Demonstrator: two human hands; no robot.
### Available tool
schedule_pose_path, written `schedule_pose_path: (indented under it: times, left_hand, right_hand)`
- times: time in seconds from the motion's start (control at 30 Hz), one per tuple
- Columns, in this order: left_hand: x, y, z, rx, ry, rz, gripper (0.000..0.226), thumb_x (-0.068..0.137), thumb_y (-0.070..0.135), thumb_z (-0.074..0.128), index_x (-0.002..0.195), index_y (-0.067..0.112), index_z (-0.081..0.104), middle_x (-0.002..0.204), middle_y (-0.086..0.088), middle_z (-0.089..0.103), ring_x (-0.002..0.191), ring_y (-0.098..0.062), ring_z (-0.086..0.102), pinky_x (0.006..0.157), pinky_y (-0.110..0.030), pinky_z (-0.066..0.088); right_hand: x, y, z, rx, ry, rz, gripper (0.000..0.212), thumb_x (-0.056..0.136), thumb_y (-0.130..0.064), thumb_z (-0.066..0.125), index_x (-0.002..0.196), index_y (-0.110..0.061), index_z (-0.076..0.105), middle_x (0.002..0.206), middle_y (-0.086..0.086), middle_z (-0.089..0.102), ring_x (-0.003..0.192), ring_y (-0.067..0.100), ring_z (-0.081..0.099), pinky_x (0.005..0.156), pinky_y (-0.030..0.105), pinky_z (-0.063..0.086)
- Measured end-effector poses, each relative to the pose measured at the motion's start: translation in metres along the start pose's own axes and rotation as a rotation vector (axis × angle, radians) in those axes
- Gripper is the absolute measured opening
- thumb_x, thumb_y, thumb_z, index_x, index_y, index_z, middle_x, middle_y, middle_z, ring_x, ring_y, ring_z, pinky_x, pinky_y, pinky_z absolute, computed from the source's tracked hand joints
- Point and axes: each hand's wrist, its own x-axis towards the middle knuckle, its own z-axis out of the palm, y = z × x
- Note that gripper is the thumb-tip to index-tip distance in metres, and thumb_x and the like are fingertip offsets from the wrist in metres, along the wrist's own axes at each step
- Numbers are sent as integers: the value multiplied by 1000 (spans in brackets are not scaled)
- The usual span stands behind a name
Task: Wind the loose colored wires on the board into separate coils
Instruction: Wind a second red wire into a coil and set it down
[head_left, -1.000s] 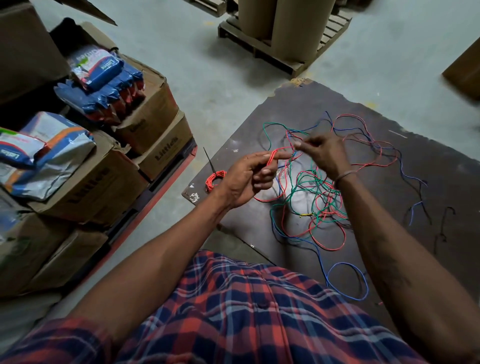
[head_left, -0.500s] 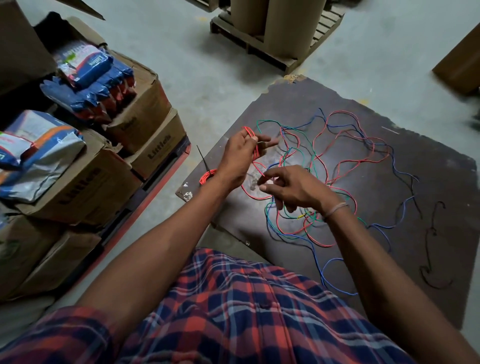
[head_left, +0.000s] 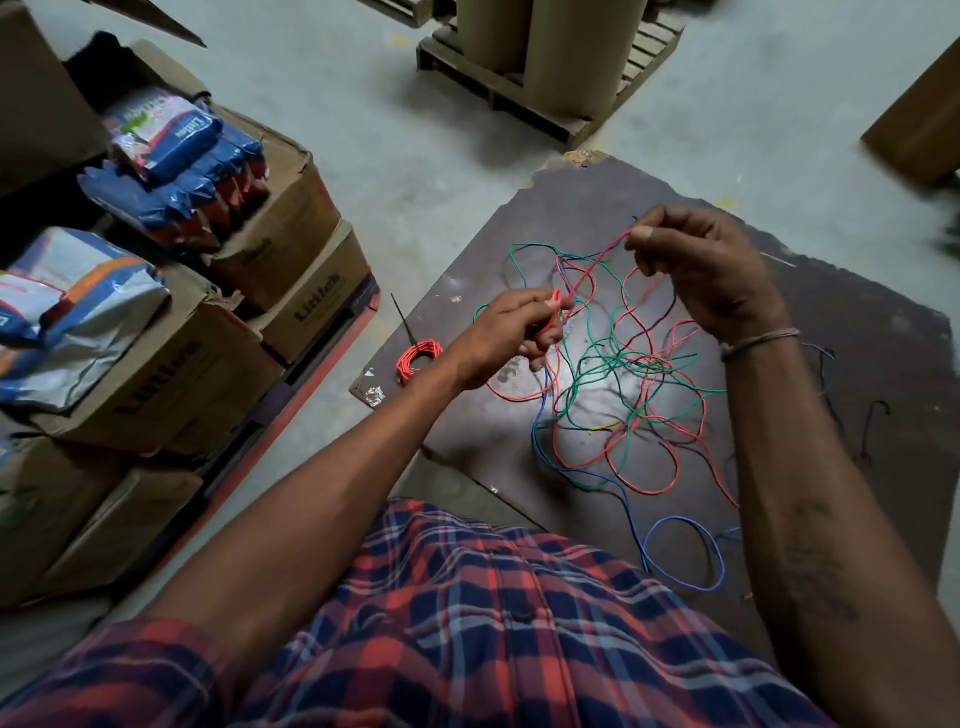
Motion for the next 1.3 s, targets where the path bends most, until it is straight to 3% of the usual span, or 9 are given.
schedule_pose_path:
  times: [0.3,0.4,0.5,0.6,0.7,0.9,1.1,1.23,1.3]
  left_hand:
    - [-9,13,2,-392,-81,-13,41,110,16,31,135,-12,49,67,3,32,45,-2,20,41,-18,29]
    - [-1,16,-2,-417,86,73,35,111,14,34,133,-9,46,69,1,47,43,-2,31,52,-22,43]
    - [8,18,-5,-437,180,156,21,110,9,35,113,-5,51,82,-8,62,52,-9,57,78,-38,56]
    - [18,18,-10,-383,258,222,24,111,5,29,96,8,49,103,-16,68,79,-19,73,88,-37,57]
    - [28,9,-15,-175,444,272,21,110,10,32,93,15,42,119,-15,66,96,-23,75,85,-33,51]
    - [45,-16,-34,170,732,266,19,107,15,33,115,0,41,132,-13,55,107,-14,72,86,-26,52]
    - [37,-21,-25,739,512,195,47,104,16,31,144,-9,27,116,-19,56,91,-24,68,84,-44,56]
    - [29,-19,-20,885,342,160,19,105,22,34,107,11,50,96,1,65,64,-18,66,76,-42,54]
    - [19,-13,-18,750,215,174,30,109,23,35,97,4,55,76,16,67,56,-9,56,66,-30,49]
  right_hand:
    - [1,64,37,-465,65,120,21,102,-25,64,93,-12,77,62,-10,58,57,1,44,57,20,37]
    - [-11,73,54,-592,-88,206,28,105,-34,58,81,-32,72,66,6,61,47,2,47,51,17,38]
    - [-23,71,69,-686,-262,268,24,105,-36,57,100,-26,78,68,8,68,44,6,55,51,22,44]
    - [-31,69,71,-577,-354,318,19,105,-25,57,120,-21,69,68,10,73,46,19,58,45,24,45]
    - [-30,61,63,-588,-326,290,10,104,-17,56,109,-12,63,64,8,74,46,21,61,51,28,48]
    - [-29,48,40,-621,-381,180,2,98,-18,69,100,-17,69,69,4,73,64,13,68,65,24,47]
    - [-16,28,23,-374,-228,94,26,87,-31,75,95,-6,76,76,10,64,66,15,49,60,25,40]
    - [-7,19,12,-300,-151,77,20,78,-28,71,77,-8,71,68,15,56,56,15,44,55,27,35]
    - [-4,15,12,-209,-85,77,6,78,-14,65,72,-14,68,65,15,57,52,13,46,53,22,37]
